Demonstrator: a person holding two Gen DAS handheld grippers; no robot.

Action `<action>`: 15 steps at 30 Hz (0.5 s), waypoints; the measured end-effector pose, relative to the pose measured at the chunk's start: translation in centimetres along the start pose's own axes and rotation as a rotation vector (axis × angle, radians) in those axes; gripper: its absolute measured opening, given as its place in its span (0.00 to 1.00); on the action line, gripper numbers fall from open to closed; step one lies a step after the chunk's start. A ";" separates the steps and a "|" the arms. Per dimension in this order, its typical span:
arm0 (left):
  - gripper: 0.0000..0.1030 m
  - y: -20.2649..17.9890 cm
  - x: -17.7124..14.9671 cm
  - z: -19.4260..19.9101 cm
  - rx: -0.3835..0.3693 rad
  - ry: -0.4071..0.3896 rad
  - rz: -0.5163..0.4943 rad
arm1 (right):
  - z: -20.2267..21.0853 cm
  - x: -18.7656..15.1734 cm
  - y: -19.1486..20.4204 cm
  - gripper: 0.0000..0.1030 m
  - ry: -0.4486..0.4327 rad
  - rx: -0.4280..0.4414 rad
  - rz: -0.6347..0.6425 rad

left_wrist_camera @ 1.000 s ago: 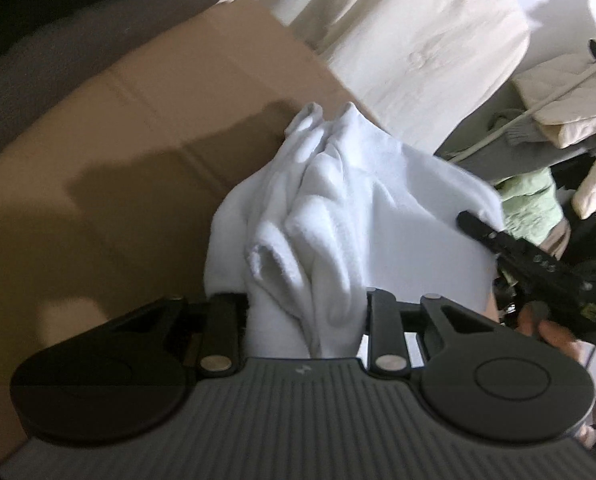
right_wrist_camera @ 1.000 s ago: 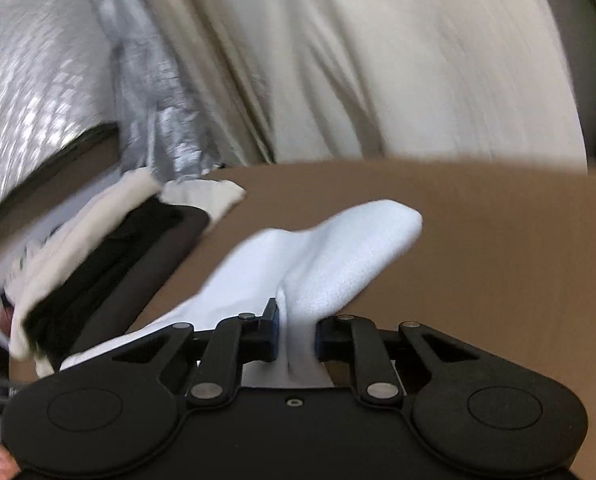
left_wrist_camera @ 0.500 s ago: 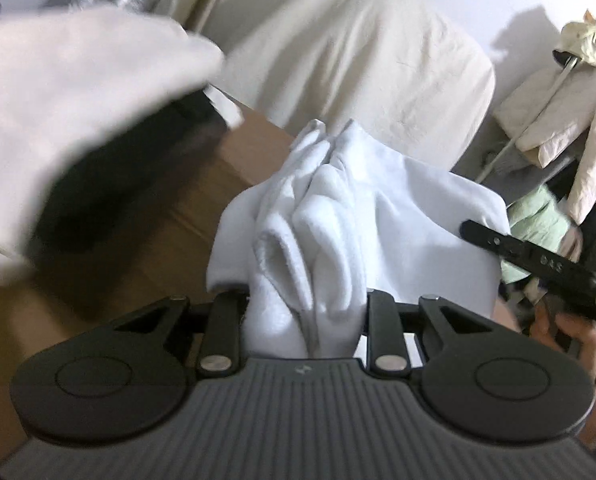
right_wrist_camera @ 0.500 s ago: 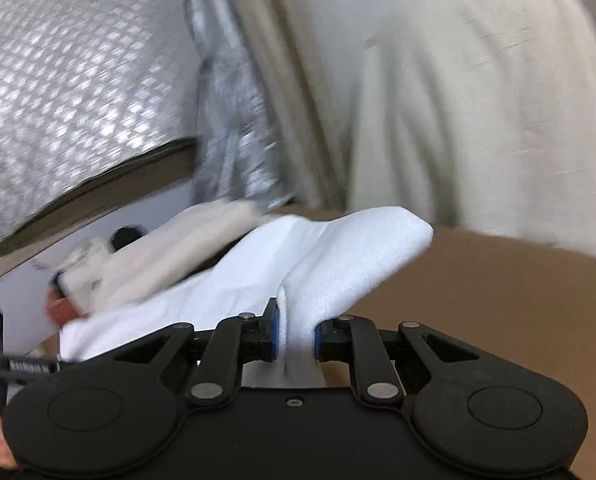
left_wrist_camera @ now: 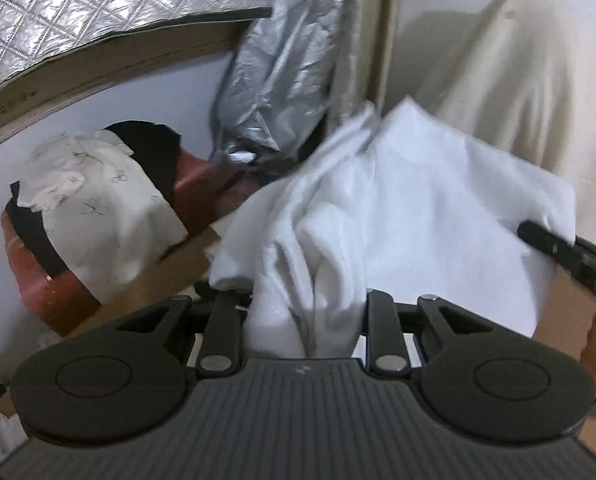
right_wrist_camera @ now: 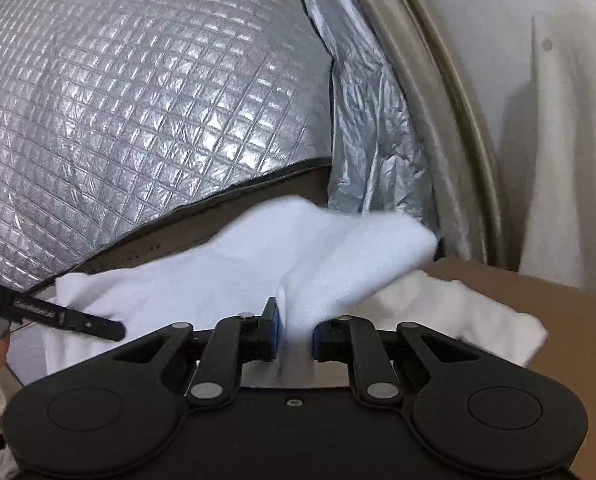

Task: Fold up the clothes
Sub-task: 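Lift the folded shirt with both grippers and carry it onto the clothes stack, then open both grippers and release the shirt on top of the stack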

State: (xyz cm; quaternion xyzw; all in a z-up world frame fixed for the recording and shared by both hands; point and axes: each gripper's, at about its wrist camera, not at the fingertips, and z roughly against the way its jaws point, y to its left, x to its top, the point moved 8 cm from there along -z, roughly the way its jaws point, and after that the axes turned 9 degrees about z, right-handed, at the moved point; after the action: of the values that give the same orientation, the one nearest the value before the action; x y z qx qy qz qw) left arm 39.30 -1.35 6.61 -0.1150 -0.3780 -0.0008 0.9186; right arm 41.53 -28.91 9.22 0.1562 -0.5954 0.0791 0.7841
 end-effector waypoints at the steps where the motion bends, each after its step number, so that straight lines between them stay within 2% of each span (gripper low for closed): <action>1: 0.23 0.2 0.9 -0.4 0.004 -0.022 0.004 | -0.9 -0.1 0.7 0.17 -0.008 -0.023 0.031; 3: 0.23 0.7 2.6 -1.0 0.005 -0.067 0.007 | -2.0 0.7 0.3 0.17 -0.022 -0.036 -0.005; 5: 0.23 0.4 3.8 -2.1 -0.036 -0.099 -0.008 | -2.6 1.8 -0.6 0.17 -0.037 -0.051 -0.024; 6: 0.31 0.4 4.1 -3.2 -0.046 -0.102 -0.023 | -2.8 2.4 -1.1 0.18 -0.041 -0.064 -0.015; 7: 0.47 0.3 4.3 -4.4 -0.055 -0.105 -0.039 | -3.4 1.7 -2.6 0.25 0.005 -0.101 -0.039; 8: 0.57 1.0 4.2 -6.2 -0.004 -0.058 -0.032 | -3.9 0.9 -4.1 0.51 0.052 -0.138 -0.063; 9: 0.61 1.7 3.9 -7.7 0.052 -0.011 -0.022 | -4.4 0.1 -5.6 0.65 0.099 -0.175 -0.087; 10: 0.59 2.0 3.1 -8.7 0.079 0.012 -0.033 | -4.8 -0.6 -7.0 0.73 0.145 -0.212 -0.110; 11: 0.59 2.2 2.2 -9.8 0.103 0.033 -0.046 | -5.3 -1.4 -8.5 0.73 0.192 -0.248 -0.134; 12: 0.59 2.1 1.4 -10.2 0.109 0.028 -0.073 | -4.8 -2.2 -9.8 0.73 0.187 -0.251 -0.186; 14: 0.61 1.7 -0.1 -10.6 0.111 0.014 -0.118 | -3.2 -4.0 -11.7 0.73 0.132 -0.209 -0.327; 15: 0.61 1.4 -1.0 -10.3 0.118 -0.004 -0.114 | -2.3 -4.6 -12.0 0.73 0.105 -0.221 -0.344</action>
State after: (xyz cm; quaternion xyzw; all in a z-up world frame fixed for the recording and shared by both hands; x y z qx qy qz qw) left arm 45.87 -2.20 -1.41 -0.0390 -0.3849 -0.0307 0.9216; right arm 46.08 -39.08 2.43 0.1642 -0.5234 -0.1140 0.8283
